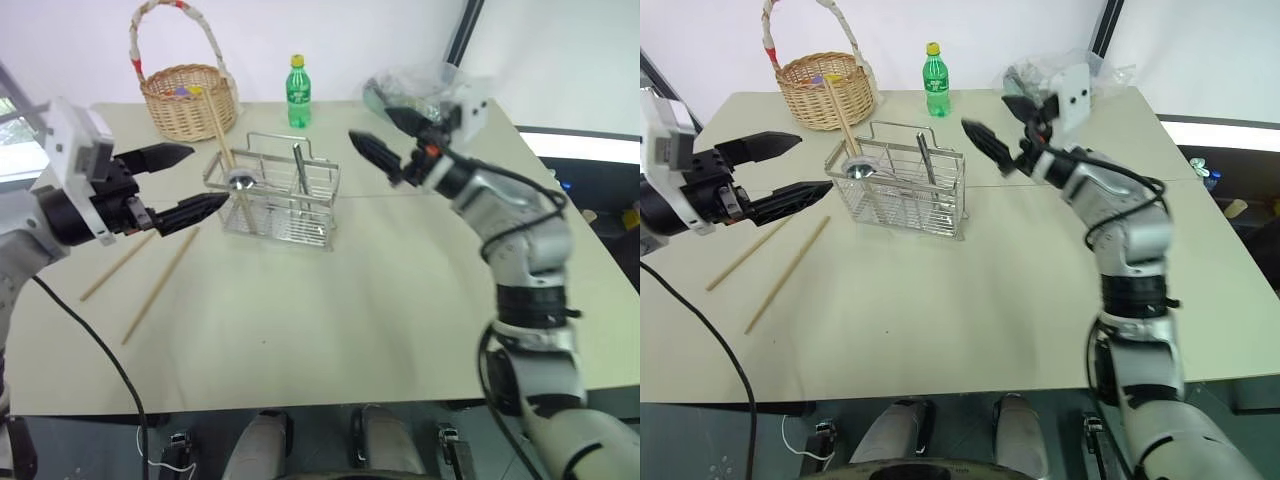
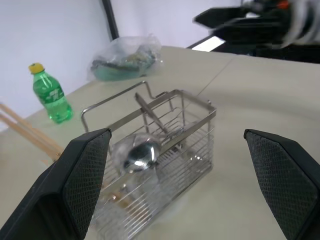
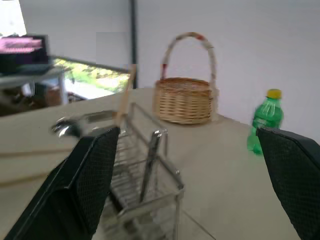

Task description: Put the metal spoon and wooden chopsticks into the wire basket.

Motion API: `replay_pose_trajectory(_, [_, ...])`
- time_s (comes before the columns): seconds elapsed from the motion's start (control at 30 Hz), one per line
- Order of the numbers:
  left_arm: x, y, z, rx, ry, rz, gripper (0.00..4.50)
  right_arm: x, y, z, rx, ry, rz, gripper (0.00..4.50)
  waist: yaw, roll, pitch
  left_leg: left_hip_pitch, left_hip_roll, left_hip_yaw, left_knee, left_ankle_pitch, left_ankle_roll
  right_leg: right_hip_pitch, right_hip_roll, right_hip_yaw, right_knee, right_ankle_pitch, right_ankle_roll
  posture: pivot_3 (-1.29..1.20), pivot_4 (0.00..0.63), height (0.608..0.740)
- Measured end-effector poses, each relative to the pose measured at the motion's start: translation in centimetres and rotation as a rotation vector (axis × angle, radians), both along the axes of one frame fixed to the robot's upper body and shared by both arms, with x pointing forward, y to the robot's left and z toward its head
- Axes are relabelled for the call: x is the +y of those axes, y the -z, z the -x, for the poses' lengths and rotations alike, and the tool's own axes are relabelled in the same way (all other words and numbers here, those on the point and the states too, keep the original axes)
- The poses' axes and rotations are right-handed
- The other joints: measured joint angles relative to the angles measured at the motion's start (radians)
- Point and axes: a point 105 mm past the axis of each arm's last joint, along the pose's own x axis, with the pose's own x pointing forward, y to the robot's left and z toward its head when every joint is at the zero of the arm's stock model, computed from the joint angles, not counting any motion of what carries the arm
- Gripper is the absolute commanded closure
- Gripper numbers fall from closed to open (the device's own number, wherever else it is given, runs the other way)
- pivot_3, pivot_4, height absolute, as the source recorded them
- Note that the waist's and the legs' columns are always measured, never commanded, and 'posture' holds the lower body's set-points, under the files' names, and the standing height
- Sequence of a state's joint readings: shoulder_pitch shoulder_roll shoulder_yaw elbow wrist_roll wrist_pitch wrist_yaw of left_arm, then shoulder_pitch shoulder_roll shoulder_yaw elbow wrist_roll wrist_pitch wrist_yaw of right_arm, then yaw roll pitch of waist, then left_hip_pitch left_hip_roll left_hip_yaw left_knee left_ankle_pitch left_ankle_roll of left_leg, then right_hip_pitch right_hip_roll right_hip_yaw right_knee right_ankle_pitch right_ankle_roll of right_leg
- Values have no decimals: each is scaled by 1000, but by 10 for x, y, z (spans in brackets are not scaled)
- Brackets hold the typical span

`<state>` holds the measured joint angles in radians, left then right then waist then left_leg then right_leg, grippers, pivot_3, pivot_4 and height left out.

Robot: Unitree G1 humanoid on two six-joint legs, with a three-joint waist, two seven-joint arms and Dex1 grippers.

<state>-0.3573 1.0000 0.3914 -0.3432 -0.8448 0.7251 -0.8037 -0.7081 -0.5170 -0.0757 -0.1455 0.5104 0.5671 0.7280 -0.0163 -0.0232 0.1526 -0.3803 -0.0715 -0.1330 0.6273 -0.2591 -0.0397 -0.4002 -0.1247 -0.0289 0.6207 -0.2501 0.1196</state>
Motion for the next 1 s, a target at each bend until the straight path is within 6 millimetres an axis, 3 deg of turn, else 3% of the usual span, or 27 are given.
replay_pose_trajectory(0.17, [32,-2,-6,12,-93,-8,0,-4,0,37,-30,-172,184,32,-4,0,0,1,5,1,-1,0,0,2,3,0,-4,0,0,0,150,674])
replay_pose_trajectory(0.27, [35,-4,-5,1,-92,-15,0,1,0,44,-51,-213,216,32,1,0,0,2,10,2,-1,0,0,4,4,-1,-7,-2,-3,0,150,674])
replay_pose_trajectory(0.57, [31,-3,-4,-6,-70,-23,0,37,13,22,-34,-165,170,32,3,-1,0,0,10,2,-1,0,0,1,4,-1,-7,0,-3,0,150,674])
replay_pose_trajectory(0.87, [18,-5,1,-28,-26,-36,0,88,57,3,-68,-104,286,32,2,1,1,-1,10,2,-1,0,-1,-4,5,-1,-6,2,-3,0,150,674])
replay_pose_trajectory(1.0, [17,-4,3,-25,-24,-32,0,108,54,-3,-93,-102,274,32,-1,2,1,0,10,1,-1,0,-1,-4,6,0,-6,2,-3,0,150,674])
